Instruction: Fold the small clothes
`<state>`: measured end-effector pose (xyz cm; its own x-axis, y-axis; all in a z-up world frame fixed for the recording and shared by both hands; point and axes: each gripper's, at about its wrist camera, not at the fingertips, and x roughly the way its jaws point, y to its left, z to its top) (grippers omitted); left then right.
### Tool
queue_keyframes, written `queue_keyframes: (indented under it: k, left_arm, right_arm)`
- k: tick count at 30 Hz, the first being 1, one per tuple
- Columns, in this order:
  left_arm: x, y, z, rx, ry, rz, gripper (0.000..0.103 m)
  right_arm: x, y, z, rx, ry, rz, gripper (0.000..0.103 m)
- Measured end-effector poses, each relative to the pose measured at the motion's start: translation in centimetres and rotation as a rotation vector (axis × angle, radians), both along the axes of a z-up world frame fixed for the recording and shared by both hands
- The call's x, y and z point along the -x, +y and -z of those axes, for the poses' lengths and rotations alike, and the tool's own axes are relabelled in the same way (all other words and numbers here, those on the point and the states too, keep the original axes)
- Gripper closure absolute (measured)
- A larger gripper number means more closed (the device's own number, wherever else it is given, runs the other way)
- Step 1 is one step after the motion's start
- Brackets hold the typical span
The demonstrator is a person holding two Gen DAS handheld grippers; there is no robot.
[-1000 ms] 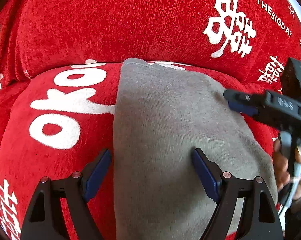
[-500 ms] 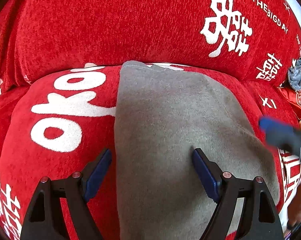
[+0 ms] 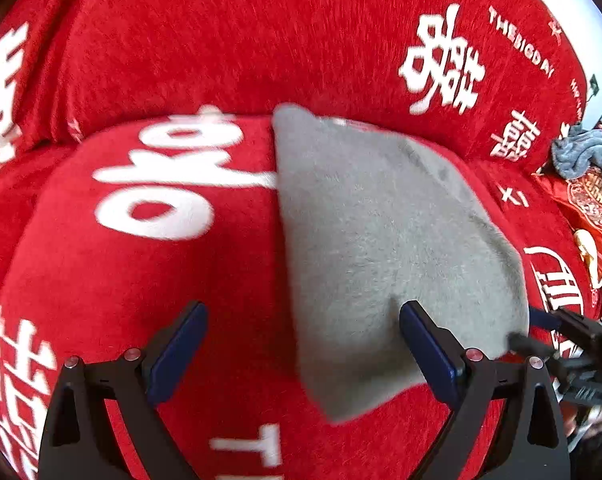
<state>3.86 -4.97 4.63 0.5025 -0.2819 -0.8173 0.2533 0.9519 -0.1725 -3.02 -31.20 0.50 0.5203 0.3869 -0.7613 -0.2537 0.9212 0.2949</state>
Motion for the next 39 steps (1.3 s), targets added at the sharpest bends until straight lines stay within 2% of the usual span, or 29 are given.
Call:
queue_keyframes:
  k: [3, 5, 7, 10, 16, 18, 21, 25, 26, 29, 34, 39]
  left_arm:
    - [-1.2, 2.0, -1.3, 0.004, -0.004, -0.03, 0.006]
    - [-3.1, 2.8, -1.3, 0.068, 0.064, -0.05, 0.006]
    - [-4.5, 2.6, -0.8, 0.131, 0.122, -0.04, 0.006]
    - [-6.4, 0.5, 0.4, 0.164, 0.186, -0.013, 0.006]
    - [-8.2, -4.1, 3.5, 0.148, 0.287, 0.088, 0.006]
    - [-8.7, -4.9, 4.5, 0.147, 0.307, 0.088, 0.006]
    - [-9.0, -5.0, 4.7, 0.164, 0.288, 0.073, 0.007]
    - [-8.1, -5.8, 3.9, 0.119, 0.209, 0.096, 0.028]
    - [-7.9, -5.9, 3.7, 0.106, 0.19, 0.102, 0.029]
    - [-7.3, -6.7, 3.0, 0.055, 0.139, 0.113, 0.037]
    - [-6.7, -6.4, 1.8, 0.027, 0.094, 0.125, 0.054]
    - [-6.2, -6.8, 1.1, 0.011, 0.073, 0.131, 0.059]
  right_arm:
    - [0.4, -2.6, -2.2, -0.043, -0.052, 0.071, 0.04]
    - [-0.5, -3.9, -3.1, -0.078, -0.068, 0.141, 0.028]
    - [-2.2, -5.0, -3.2, -0.144, -0.049, 0.194, 0.028]
    - [-5.6, -4.7, -2.0, -0.266, 0.037, 0.207, 0.028]
    - [-10.2, -1.4, 2.6, -0.366, 0.205, 0.195, 0.028]
    - [-11.0, -0.9, 3.4, -0.404, 0.191, 0.196, 0.028]
    - [-11.9, 0.2, 3.7, -0.39, 0.191, 0.181, 0.042]
    - [-12.2, 1.7, 3.1, -0.313, 0.161, 0.145, 0.056]
    - [-12.1, 1.9, 2.9, -0.303, 0.153, 0.142, 0.059]
    - [-11.8, 2.9, 1.9, -0.226, 0.108, 0.122, 0.062]
    - [-11.2, 4.4, 0.1, -0.124, 0.045, 0.104, 0.065]
    - [-10.2, 5.3, -1.3, -0.062, -0.007, 0.087, 0.067]
